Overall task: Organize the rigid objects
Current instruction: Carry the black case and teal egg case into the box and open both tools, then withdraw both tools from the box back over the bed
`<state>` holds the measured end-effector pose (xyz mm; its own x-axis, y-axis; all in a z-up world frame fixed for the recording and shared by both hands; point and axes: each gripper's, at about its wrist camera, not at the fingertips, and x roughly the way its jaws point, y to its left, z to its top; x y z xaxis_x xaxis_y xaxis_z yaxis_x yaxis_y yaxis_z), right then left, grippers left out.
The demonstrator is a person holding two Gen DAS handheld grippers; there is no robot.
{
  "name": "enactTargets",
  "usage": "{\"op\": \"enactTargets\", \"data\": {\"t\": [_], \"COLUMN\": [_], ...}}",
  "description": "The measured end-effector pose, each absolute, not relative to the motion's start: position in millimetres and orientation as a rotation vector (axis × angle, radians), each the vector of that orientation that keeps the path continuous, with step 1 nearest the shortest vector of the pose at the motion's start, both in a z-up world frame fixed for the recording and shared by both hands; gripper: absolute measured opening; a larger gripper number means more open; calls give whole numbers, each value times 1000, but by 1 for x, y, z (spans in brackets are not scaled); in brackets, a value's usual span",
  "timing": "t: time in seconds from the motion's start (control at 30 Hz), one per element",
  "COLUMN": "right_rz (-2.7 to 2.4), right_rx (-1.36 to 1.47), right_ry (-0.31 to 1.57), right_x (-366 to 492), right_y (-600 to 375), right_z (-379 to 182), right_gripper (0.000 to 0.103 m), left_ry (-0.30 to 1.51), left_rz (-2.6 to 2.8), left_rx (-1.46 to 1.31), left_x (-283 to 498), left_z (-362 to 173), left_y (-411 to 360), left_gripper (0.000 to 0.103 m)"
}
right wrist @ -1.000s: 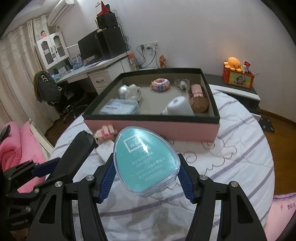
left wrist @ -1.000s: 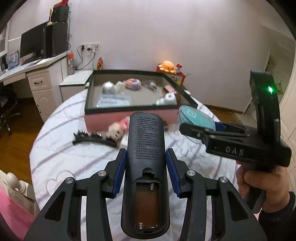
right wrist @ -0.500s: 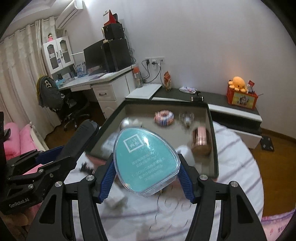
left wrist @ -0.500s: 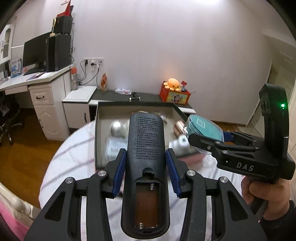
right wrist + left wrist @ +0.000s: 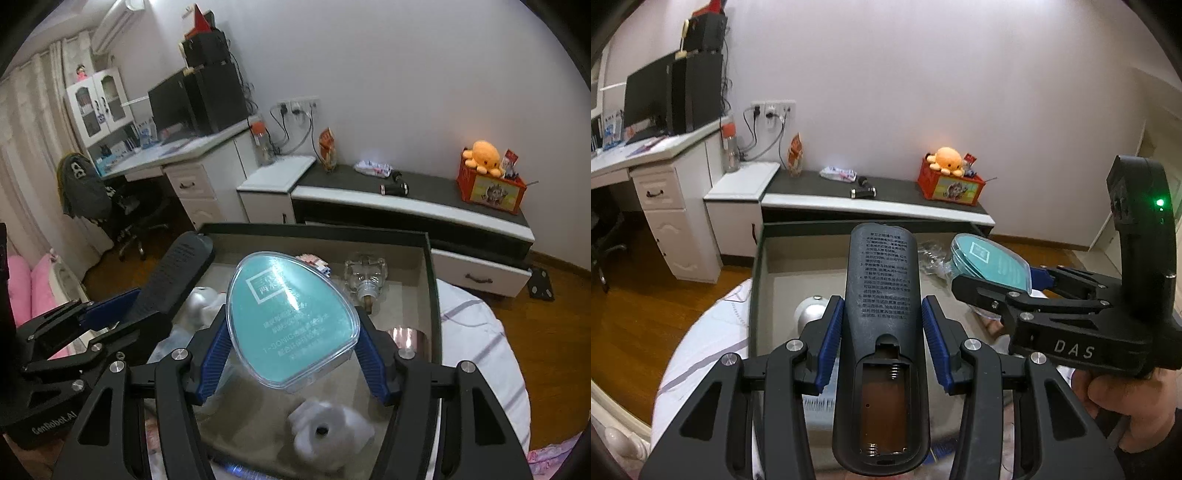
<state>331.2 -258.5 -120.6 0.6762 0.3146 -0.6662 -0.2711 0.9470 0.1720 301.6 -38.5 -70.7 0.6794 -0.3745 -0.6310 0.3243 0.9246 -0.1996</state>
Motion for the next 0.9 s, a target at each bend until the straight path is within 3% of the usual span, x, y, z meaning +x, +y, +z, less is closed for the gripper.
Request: {"op": "enactTargets", "data": {"t": [0.3, 0.33, 0.4, 0.43, 0.5, 0.53, 0.6, 0.9], "right_rz": [302, 299, 292, 291, 302, 307, 302, 274], "right_rx": [68, 66, 72, 89, 125, 135, 138, 201], "right_ry": [900, 906, 903, 896, 875, 867, 855, 759], "right_x": [366, 366, 365, 363, 360, 357, 350, 291], "right_y": [-262, -261, -263, -266, -272, -272, -273, -278], "right_z": [-157, -159, -160, -158, -152, -149, -143, -109], "right_gripper": [64, 65, 67, 71, 82, 89, 103, 103], "left_ry": [813, 816, 808, 803, 789, 769, 741, 629], "left_rz": [-346, -334, -308, -307, -303, -296, -291, -187], "left_rx": [-36, -28, -21, -32, -57, -66, -72, -96], "left_x": [332, 331, 330, 329, 326, 320, 311, 237], "left_z": [-100, -101, -100, -98, -92, -86, -78, -39], "left_y": [-51, -52, -50, -47, -39, -34, -28, 6], "left_gripper": [47, 51, 69, 74, 99, 102, 103, 103]}}
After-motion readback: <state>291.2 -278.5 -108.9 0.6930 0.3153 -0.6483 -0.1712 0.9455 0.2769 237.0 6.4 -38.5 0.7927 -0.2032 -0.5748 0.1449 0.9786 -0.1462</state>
